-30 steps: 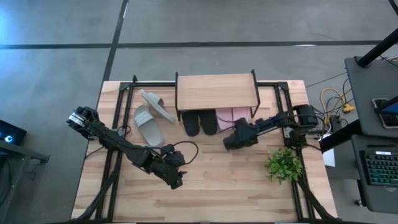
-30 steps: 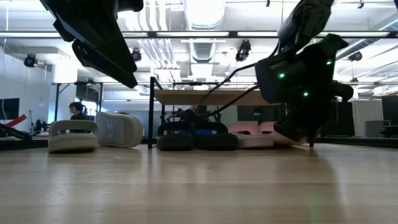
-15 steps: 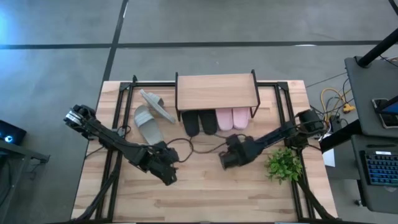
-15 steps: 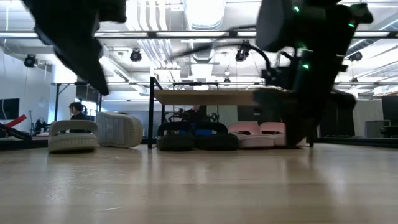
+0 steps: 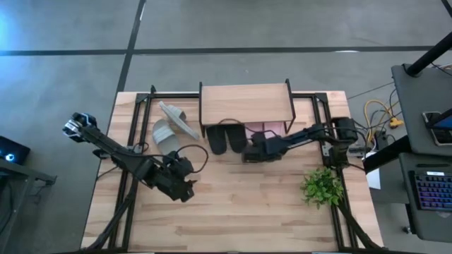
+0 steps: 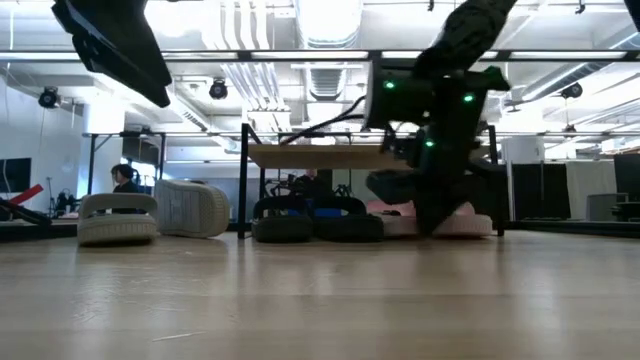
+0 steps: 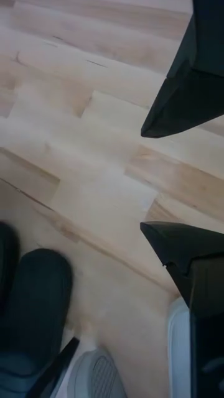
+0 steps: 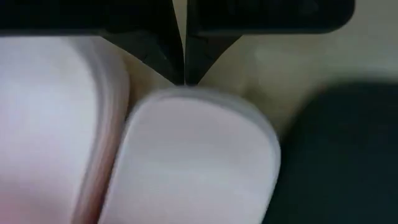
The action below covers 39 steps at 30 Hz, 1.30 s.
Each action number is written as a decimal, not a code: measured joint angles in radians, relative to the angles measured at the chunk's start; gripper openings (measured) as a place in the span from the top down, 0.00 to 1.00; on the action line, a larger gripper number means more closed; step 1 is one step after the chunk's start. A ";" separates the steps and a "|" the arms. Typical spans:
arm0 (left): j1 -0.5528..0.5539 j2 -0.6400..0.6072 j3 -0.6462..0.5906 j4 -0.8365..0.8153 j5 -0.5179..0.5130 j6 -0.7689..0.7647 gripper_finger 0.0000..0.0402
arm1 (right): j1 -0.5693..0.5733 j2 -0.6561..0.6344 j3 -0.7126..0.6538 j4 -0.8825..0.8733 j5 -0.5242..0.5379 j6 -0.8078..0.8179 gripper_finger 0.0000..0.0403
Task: Pick and place slides into the shelf
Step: Adjust the slides under the shelf
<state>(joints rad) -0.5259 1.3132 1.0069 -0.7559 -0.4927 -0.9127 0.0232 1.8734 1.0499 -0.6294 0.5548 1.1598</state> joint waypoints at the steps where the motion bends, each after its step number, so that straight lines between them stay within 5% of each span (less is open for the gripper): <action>1: 0.000 0.000 0.000 0.000 -0.004 0.000 0.46 | -0.002 0.000 0.008 0.005 0.015 -0.017 0.98; 9: -0.002 0.008 -0.001 -0.046 -0.010 0.000 0.46 | 0.003 0.000 0.050 -0.003 -0.031 -0.036 0.98; 15: -0.010 0.006 -0.001 -0.042 -0.011 -0.023 0.46 | 0.071 0.024 0.060 0.166 -0.106 -0.042 0.98; 28: -0.011 0.006 -0.001 -0.072 -0.016 -0.024 0.46 | -0.025 0.190 0.275 0.146 -0.122 -0.192 0.98; 39: -0.013 0.006 -0.001 -0.093 -0.014 -0.024 0.46 | 0.083 0.239 0.423 0.146 -0.206 -0.218 0.98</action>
<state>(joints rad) -0.5388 1.3196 1.0061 -0.8493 -0.5072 -0.9363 0.1058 2.1125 1.4725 -0.4831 0.3491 0.9421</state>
